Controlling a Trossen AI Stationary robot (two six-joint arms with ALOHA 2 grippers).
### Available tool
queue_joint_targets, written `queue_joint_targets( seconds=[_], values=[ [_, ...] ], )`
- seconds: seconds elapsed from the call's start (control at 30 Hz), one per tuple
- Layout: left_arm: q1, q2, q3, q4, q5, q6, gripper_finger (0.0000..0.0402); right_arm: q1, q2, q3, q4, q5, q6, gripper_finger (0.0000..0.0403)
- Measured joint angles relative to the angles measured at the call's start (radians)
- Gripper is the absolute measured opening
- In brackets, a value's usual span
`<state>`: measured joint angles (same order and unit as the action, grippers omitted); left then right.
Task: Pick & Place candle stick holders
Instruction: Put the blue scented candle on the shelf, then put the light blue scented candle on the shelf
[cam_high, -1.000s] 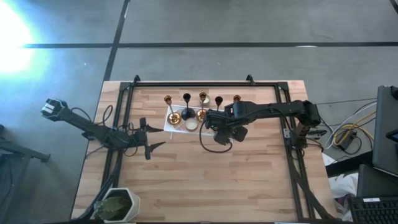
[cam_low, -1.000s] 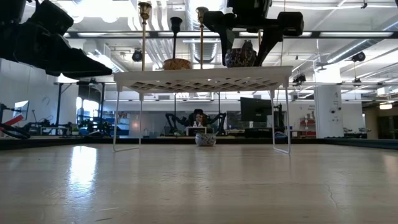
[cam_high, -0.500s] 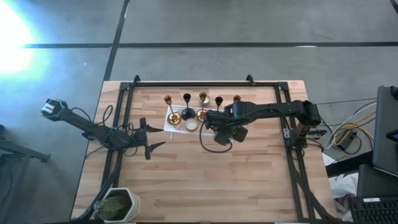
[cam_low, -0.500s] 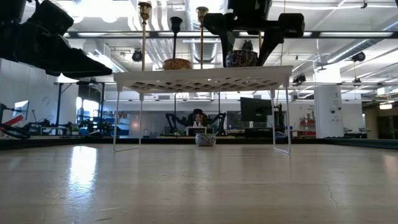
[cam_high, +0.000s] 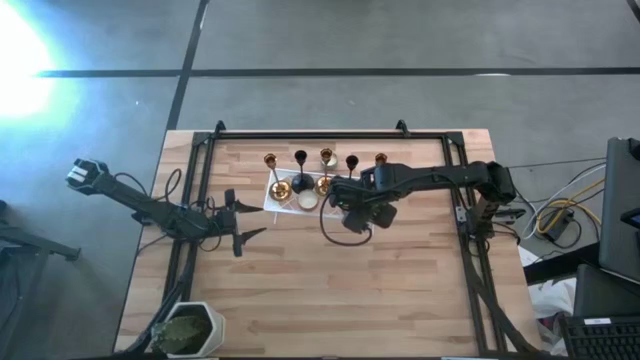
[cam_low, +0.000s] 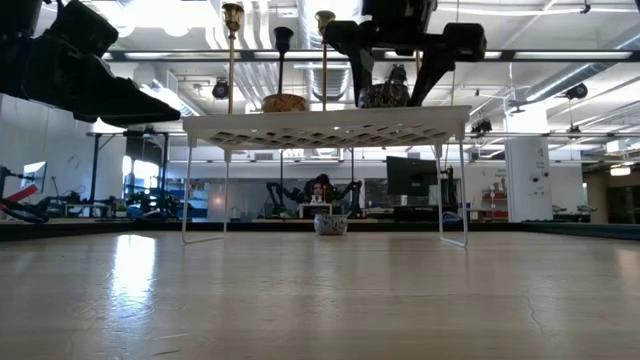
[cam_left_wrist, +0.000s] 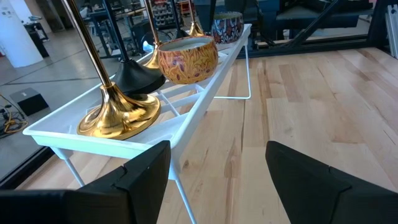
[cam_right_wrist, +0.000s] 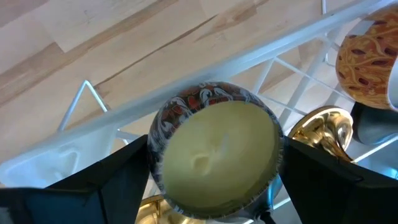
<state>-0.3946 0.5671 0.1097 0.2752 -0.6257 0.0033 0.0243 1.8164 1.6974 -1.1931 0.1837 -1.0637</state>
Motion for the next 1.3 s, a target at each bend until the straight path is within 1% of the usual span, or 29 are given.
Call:
queue_joint_targets(
  seconds=[0.23, 0.47, 0.83, 1.3],
  values=[
    [0.0, 0.0, 0.0, 0.0, 0.0, 0.0, 0.0268, -0.004, 0.0, 0.0, 0.003, 0.006, 0.021, 0.0321],
    [0.0, 0.0, 0.0, 0.0, 0.0, 0.0, 0.0268, -0.005, -0.001, 0.0, 0.004, 0.05, 0.061, 0.0337],
    [0.0, 0.0, 0.0, 0.0, 0.0, 0.0, 0.0268, -0.005, -0.01, 0.002, 0.003, 0.057, 0.089, 0.0359],
    [-0.001, 0.0, 0.0, 0.0, 0.0, 0.0, 0.0268, 0.037, -0.057, 0.002, 0.001, 0.12, 0.116, 0.0359]
  ],
)
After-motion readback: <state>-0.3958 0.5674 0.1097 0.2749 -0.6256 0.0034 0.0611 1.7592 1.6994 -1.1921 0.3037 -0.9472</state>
